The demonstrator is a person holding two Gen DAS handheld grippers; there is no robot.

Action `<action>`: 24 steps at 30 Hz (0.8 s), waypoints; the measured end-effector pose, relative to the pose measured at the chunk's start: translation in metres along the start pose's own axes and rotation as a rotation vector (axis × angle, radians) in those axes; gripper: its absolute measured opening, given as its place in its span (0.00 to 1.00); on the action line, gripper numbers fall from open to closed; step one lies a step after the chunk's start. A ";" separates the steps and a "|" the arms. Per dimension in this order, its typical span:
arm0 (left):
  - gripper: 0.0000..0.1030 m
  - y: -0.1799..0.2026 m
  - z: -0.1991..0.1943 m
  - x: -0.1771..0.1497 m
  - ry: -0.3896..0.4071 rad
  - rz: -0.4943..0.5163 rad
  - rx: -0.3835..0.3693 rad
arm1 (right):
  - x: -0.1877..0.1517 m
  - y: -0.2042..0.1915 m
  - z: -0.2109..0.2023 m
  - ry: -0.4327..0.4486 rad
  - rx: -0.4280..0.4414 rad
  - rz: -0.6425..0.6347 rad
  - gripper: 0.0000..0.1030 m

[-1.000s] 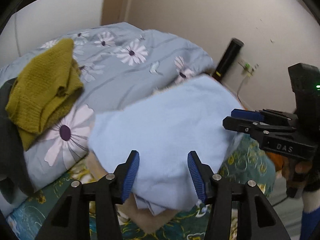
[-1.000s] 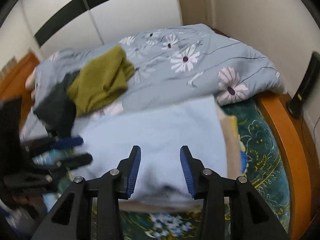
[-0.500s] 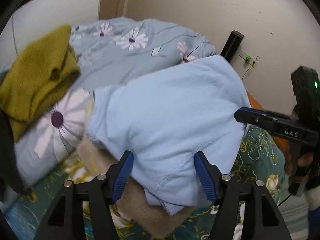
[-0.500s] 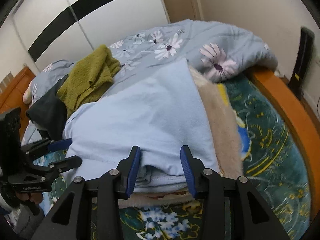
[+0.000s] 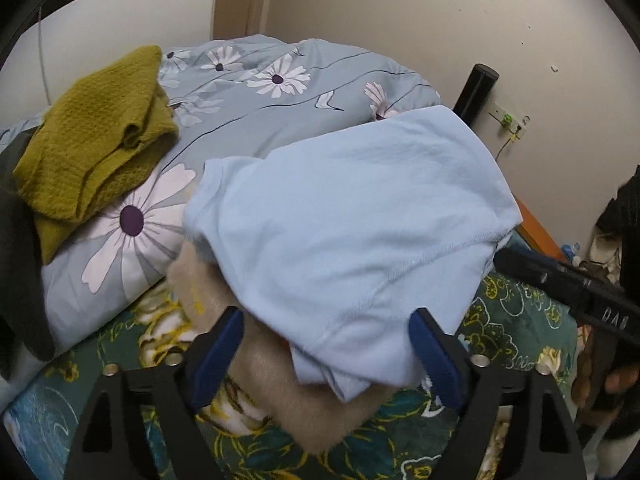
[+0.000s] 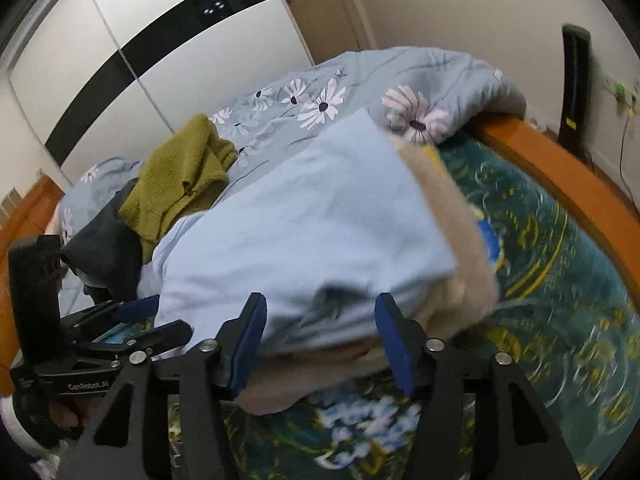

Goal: Fold clothes
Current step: 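Lower the folded sweatshirt onto the stack of folded clothes with both grippers, then open both grippers and withdraw them from the clothes stack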

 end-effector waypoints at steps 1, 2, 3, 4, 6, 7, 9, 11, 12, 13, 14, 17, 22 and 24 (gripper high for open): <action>0.91 0.000 -0.001 -0.003 -0.001 -0.009 -0.003 | -0.005 0.000 0.000 -0.001 -0.008 0.008 0.56; 0.96 0.000 -0.003 -0.005 -0.002 -0.022 -0.013 | -0.010 -0.001 0.000 -0.002 -0.022 0.009 0.56; 0.98 0.000 -0.005 -0.008 -0.001 -0.032 -0.020 | -0.016 -0.002 0.000 -0.002 -0.031 0.008 0.57; 1.00 0.000 -0.007 -0.010 0.006 -0.037 -0.020 | -0.021 -0.003 0.001 -0.003 -0.033 0.010 0.61; 1.00 0.000 -0.010 -0.014 0.027 -0.034 -0.008 | -0.032 -0.005 0.003 -0.002 -0.033 0.017 0.75; 1.00 0.000 -0.011 -0.016 0.039 -0.022 0.005 | -0.036 -0.005 0.004 0.002 -0.028 0.029 0.80; 1.00 0.001 -0.012 -0.021 0.058 -0.001 0.032 | -0.045 -0.004 0.006 0.016 -0.015 0.062 0.83; 1.00 0.002 -0.013 -0.026 0.059 0.012 0.052 | -0.052 -0.002 0.007 0.034 -0.010 0.095 0.88; 1.00 0.002 -0.013 -0.028 0.054 0.014 0.053 | -0.055 -0.001 0.007 0.043 -0.013 0.101 0.88; 1.00 0.002 -0.012 -0.030 0.048 0.011 0.050 | -0.057 0.000 0.008 0.054 -0.018 0.106 0.88; 1.00 0.002 -0.012 -0.033 0.042 0.003 0.039 | -0.059 0.000 0.008 0.064 -0.022 0.110 0.88; 1.00 -0.003 -0.013 -0.037 0.045 -0.032 0.037 | -0.066 0.001 0.010 0.079 -0.017 0.133 0.89; 1.00 -0.016 -0.013 -0.040 0.069 -0.065 0.076 | -0.076 -0.001 0.015 0.072 -0.021 0.138 0.90; 1.00 -0.021 -0.012 -0.040 0.082 -0.052 0.116 | -0.076 -0.003 0.017 0.074 -0.025 0.125 0.90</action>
Point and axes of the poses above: each gripper's, at about its wrist camera, not at the fingertips, and z roughly the way its jaws point, y to its right, x to its top, the point moved 9 cm from there along z, roughly the way its jaws point, and after that the axes turned 9 degrees about x, right-handed, at the moved point
